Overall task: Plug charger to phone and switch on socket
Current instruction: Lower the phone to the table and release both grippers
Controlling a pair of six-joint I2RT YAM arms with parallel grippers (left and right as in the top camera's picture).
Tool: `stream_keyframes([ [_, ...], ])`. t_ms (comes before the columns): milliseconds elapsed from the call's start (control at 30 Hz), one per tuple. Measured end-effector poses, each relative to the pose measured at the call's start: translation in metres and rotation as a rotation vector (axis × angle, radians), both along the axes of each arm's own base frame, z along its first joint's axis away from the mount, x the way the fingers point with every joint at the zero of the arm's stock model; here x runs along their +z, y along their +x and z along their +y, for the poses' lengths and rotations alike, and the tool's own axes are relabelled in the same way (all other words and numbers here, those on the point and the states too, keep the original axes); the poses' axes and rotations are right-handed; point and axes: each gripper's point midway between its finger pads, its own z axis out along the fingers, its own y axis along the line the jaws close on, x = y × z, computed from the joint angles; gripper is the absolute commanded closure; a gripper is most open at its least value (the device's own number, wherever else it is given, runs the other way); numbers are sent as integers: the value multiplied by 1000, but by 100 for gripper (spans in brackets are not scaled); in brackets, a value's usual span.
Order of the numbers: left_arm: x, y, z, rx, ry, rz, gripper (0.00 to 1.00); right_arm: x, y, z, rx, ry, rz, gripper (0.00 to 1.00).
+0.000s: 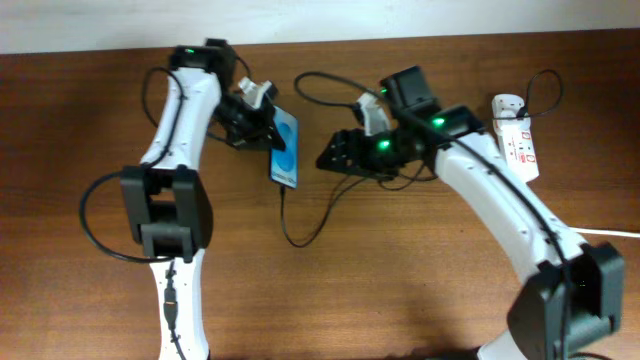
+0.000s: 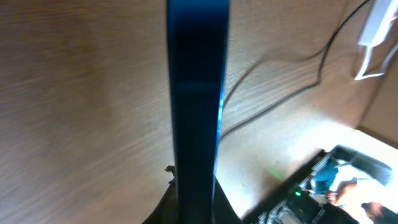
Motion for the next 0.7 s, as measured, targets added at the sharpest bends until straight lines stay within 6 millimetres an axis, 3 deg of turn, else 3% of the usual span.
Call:
stream_keyframes([
  [100, -26, 1, -27, -27, 37, -36, 100, 32, -8, -25, -3, 9, -82, 8],
  [133, -29, 2, -33, -26, 41, -43, 100, 34, -11, -28, 0, 3, -81, 7],
  [167, -32, 5, -36, -21, 44, -54, 100, 31, -17, -31, 6, -16, -63, 2],
  [267, -36, 12, -29, 27, 68, -56, 100, 22, -22, -39, 10, -72, -47, 1],
  [367, -56, -4, -28, 44, 73, 20, 98, 23, -16, -39, 7, -76, -76, 2],
  [433, -59, -9, -34, 48, 24, 39, 92, 24, -15, -39, 7, -75, -83, 2],
  [467, -59, -10, -36, 48, 10, 41, 78, 24, -15, -39, 7, -77, -84, 1],
  [500, -60, -12, -38, 46, -5, 48, 72, 24, -15, -39, 6, -78, -84, 2],
  [567, -65, -17, -36, 43, 7, 60, 35, 23, -14, -40, 5, -81, -85, 2],
  [633, -72, -19, -31, 38, 40, 62, 36, 23, -14, -40, 5, -81, -85, 2],
  [667, -75, -19, -27, 40, 71, 58, 32, 23, -14, -40, 4, -81, -85, 2],
  [700, -76, -18, -23, 39, 92, 53, 12, 23, -14, -40, 4, -81, -85, 2],
])
